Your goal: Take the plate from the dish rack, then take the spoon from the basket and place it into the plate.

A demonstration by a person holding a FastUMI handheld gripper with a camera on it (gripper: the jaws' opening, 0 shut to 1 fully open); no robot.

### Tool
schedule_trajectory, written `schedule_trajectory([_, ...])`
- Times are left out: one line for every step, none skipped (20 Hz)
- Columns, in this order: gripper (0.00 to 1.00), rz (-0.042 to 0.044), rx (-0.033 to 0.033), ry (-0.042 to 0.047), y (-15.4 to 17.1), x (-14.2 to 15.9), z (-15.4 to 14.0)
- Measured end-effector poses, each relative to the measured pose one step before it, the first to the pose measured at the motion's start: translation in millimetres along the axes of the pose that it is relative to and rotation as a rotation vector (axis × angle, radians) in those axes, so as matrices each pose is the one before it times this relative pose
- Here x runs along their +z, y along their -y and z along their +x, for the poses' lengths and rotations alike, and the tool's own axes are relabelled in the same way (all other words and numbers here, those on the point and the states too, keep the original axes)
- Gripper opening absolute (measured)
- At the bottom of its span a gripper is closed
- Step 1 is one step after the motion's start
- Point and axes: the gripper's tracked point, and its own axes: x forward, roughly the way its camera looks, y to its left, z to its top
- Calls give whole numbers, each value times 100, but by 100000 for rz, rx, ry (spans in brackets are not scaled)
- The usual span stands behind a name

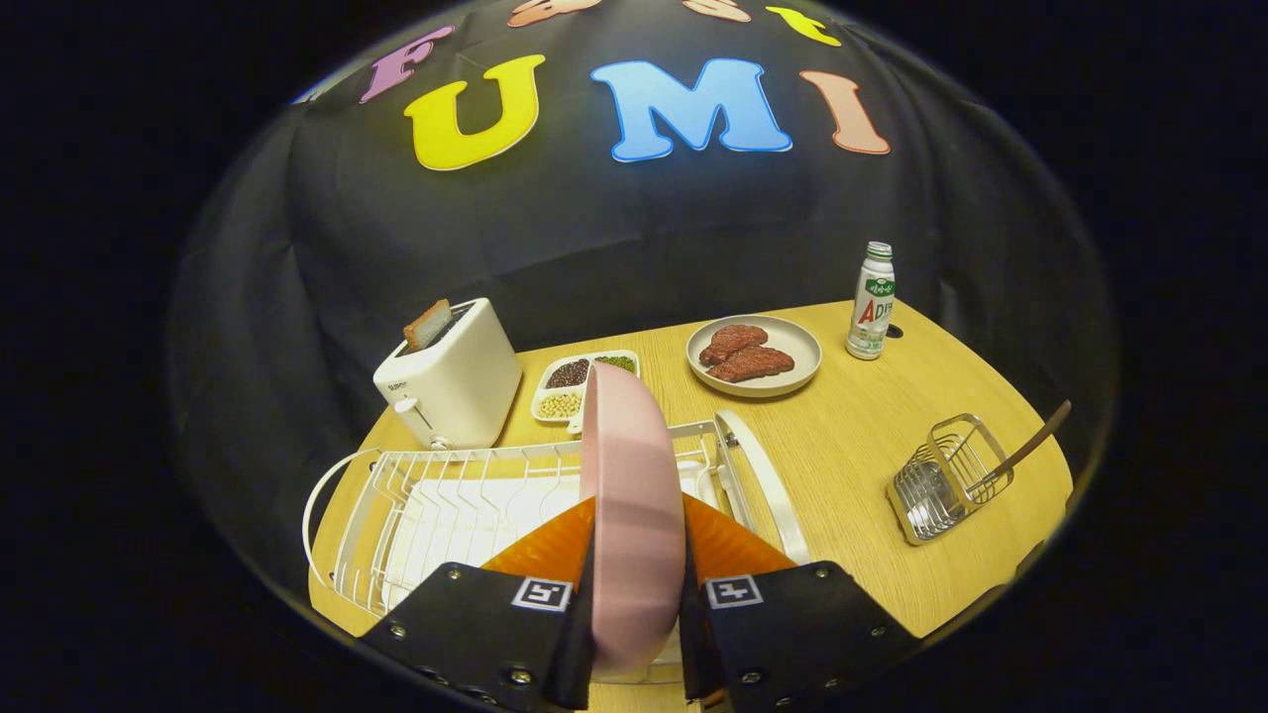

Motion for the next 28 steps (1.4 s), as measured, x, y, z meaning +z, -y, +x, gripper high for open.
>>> schedule_trajectory([32,184,-2059,-298,74,219,-63])
schedule_trajectory([32,65,-2331,498,207,167,-503])
schedule_trajectory([30,415,-1262,531,-59,390,-84])
schedule_trajectory([29,-73,-1560,746,-12,275,35])
schedule_trajectory([29,-844,-1897,1347,-17,470,-169])
schedule_trajectory([29,-1665,-3345,1320,260,445,-93])
schedule_trajectory([29,-3159,-3622,615,352,349,281])
schedule_trajectory([26,-1279,-1260,1342,-304,478,-629])
schedule_trajectory([26,-1622,-1693,255,-136,337,-133])
schedule_trajectory([26,-1758,-916,164,-228,308,-79])
schedule_trajectory([26,-3045,-1157,-883,-100,79,-149])
schedule_trajectory([26,-2600,-1318,-238,-27,73,-109])
schedule_trajectory([26,-2135,-1874,111,20,348,-285])
schedule_trajectory([26,-1930,-2411,-119,169,301,-154])
schedule_trajectory([26,-1607,-1319,820,-32,568,-348])
schedule_trajectory([26,-516,-202,777,-244,658,-382])
schedule_trajectory([26,-172,63,740,-144,526,-424])
schedule_trajectory([26,-272,-72,565,-63,516,-355])
schedule_trajectory([26,-1129,-945,526,164,486,-513])
schedule_trajectory([26,-1702,-1600,192,395,143,-583])
schedule_trajectory([26,-1931,-1310,326,295,132,-793])
schedule_trajectory([26,-910,-686,336,206,66,-686])
schedule_trajectory([26,-353,-495,549,279,-108,-734])
schedule_trajectory([26,-317,-560,286,329,-84,-757])
schedule_trajectory([26,-637,-388,385,379,-274,-1008])
schedule_trajectory([26,-356,-199,291,302,-163,-879])
schedule_trajectory([26,-229,54,261,273,-278,-1024])
schedule_trajectory([26,18,372,205,257,-510,-1255])
